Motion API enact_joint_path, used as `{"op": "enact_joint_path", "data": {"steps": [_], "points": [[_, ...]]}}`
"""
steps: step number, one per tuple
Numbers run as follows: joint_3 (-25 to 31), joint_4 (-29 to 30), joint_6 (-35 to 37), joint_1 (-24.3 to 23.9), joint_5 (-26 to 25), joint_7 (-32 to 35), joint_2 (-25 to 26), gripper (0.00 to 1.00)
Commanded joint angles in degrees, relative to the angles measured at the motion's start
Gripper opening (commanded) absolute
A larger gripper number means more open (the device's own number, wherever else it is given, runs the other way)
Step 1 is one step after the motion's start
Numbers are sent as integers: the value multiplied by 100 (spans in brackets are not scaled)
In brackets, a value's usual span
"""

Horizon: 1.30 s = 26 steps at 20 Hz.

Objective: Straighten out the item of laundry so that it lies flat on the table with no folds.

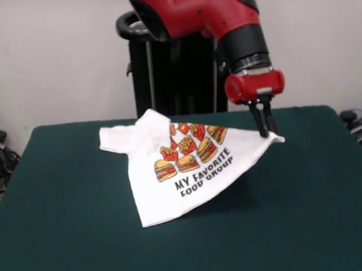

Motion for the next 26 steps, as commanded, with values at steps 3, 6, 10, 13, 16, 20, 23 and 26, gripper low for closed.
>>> {"op": "enact_joint_path", "data": {"steps": [3,6,10,13,16,20,23,26], "points": [[228,-544,-377,328,578,1646,68,0],[271,-529,-320,359,640,1672,-3,0],[259,-558,-337,371,638,1678,38,0],[250,-580,-340,386,630,1669,52,0],[262,-585,-354,387,621,1677,36,0],[299,-597,-379,391,601,1686,1,0],[301,-595,-389,377,565,1681,3,0],[304,-602,-368,382,551,1662,-10,0]]}}
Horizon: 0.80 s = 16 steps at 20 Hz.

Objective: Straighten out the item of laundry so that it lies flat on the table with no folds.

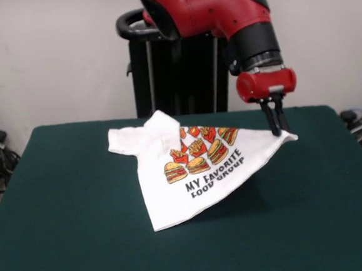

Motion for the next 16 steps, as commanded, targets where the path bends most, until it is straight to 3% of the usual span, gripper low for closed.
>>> {"op": "enact_joint_path", "data": {"steps": [1,5,6,16], "points": [[299,-604,-159,118,351,1650,22,0],[287,-604,-45,139,386,1614,-2,0],[285,-601,-24,140,393,1609,-9,100],[272,-602,-2,160,404,1603,-26,100]]}}
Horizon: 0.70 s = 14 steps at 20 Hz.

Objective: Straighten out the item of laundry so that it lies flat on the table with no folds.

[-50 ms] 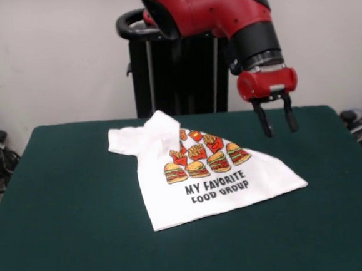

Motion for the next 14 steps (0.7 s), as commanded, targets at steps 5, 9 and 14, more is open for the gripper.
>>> {"op": "enact_joint_path", "data": {"steps": [5,9,14], "points": [[109,-379,891,54,603,1392,-333,100],[-78,28,2681,-224,674,788,-1283,100],[31,331,5216,-712,660,-24,-2603,100]]}}
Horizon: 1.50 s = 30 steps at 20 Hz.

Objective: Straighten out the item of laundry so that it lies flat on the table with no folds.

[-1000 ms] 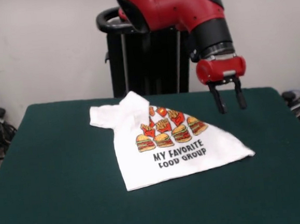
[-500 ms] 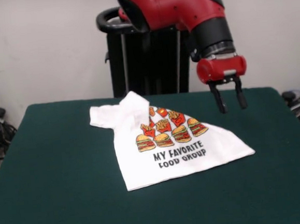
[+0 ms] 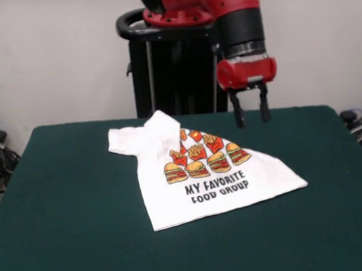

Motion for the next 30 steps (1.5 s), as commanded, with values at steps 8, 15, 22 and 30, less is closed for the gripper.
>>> {"op": "enact_joint_path", "data": {"steps": [8,15,22,30], "points": [[780,39,3193,-1158,-445,215,-1534,100],[791,-175,3381,-1617,-915,73,-1190,100],[695,-458,3210,-1855,-1180,259,-1198,100],[671,-788,2375,-2009,-1728,434,-539,100]]}}
